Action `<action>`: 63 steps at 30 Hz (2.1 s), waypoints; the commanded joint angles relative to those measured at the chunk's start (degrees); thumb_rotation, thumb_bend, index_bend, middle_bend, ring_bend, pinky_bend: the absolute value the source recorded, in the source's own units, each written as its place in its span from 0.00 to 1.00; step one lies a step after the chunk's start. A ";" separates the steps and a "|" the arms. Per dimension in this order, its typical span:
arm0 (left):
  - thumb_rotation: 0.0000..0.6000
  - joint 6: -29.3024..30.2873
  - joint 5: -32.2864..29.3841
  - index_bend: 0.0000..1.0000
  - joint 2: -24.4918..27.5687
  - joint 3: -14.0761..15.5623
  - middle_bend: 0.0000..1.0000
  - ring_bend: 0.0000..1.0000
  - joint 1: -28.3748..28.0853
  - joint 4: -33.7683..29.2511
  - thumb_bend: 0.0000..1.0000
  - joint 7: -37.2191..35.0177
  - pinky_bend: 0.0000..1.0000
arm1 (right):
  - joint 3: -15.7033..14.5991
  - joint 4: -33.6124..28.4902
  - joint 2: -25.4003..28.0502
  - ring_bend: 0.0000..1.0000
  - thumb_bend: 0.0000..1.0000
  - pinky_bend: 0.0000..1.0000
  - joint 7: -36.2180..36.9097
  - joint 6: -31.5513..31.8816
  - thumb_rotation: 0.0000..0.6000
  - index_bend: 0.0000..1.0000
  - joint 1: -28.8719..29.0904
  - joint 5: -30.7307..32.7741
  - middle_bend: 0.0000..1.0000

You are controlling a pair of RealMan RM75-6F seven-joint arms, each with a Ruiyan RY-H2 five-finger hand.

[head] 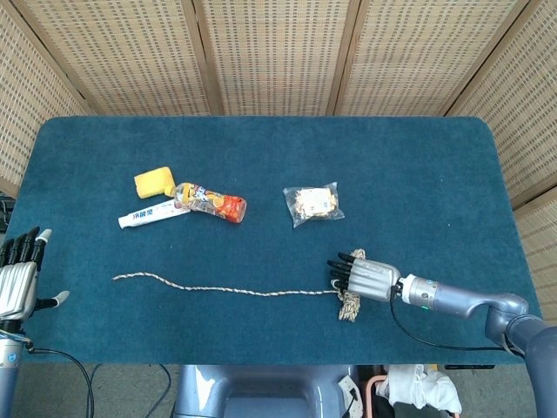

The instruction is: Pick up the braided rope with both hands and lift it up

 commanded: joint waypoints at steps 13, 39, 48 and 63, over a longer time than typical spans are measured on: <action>1.00 -0.41 -0.61 0.00 -0.27 -0.10 0.00 0.00 -0.30 0.32 0.00 0.33 0.00 | -4.54 11.88 -6.34 0.37 0.41 0.61 9.42 6.71 1.00 0.50 0.16 2.23 0.51; 1.00 -18.52 9.02 0.31 -12.40 2.11 0.00 0.00 -12.49 22.13 0.13 -10.46 0.00 | -0.32 -1.59 -0.46 0.45 0.62 0.70 6.02 11.99 1.00 0.58 0.69 11.18 0.60; 1.00 -22.89 9.53 0.44 -17.27 1.99 0.00 0.00 -15.91 26.92 0.25 -12.99 0.00 | -0.44 -7.59 2.01 0.45 0.63 0.70 1.44 9.91 1.00 0.58 0.77 11.65 0.60; 1.00 -25.63 8.10 0.51 -19.63 2.19 0.00 0.00 -18.31 26.94 0.33 -10.25 0.00 | -0.55 -8.68 2.15 0.45 0.66 0.70 0.33 9.27 1.00 0.58 0.60 11.75 0.60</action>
